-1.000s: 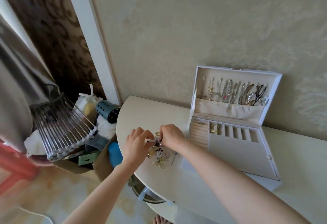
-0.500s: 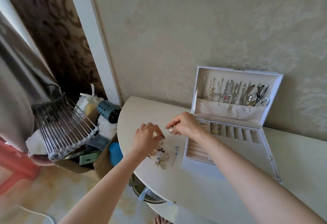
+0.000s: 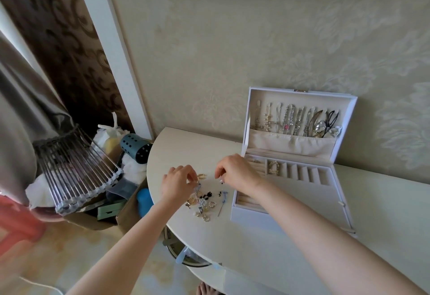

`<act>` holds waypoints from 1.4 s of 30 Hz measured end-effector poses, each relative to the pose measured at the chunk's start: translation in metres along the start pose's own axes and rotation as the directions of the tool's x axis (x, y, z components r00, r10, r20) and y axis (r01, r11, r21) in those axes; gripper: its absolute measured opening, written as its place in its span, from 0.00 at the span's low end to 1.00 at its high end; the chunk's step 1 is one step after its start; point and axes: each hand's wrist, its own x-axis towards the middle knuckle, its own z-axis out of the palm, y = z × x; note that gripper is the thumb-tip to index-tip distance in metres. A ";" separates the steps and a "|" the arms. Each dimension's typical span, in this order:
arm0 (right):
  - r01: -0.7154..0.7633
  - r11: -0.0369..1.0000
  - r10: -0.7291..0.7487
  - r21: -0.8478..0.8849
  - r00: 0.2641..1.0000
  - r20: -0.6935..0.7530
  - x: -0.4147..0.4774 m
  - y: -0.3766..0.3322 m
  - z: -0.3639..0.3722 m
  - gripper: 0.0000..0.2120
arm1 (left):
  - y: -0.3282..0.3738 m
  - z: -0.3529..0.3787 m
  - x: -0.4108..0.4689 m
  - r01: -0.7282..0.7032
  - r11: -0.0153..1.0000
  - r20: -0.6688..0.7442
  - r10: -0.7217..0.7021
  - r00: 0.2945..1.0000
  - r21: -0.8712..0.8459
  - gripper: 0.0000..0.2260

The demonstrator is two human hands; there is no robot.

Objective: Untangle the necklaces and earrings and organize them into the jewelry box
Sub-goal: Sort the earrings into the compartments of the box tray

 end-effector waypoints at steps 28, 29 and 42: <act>0.064 0.954 0.055 -0.294 0.924 0.378 0.011 -0.016 0.016 0.11 | -0.027 0.001 -0.020 -0.146 0.949 -0.034 0.142 0.989 -0.279 0.08; 0.076 0.948 0.043 -0.308 0.930 0.365 0.009 -0.017 0.019 0.12 | -0.026 0.002 -0.023 -0.181 0.945 0.001 0.188 0.982 -0.273 0.10; 0.103 0.917 0.007 -0.385 0.962 0.275 0.005 -0.014 0.027 0.10 | -0.014 0.011 -0.030 -0.242 0.957 0.057 0.254 0.966 -0.161 0.06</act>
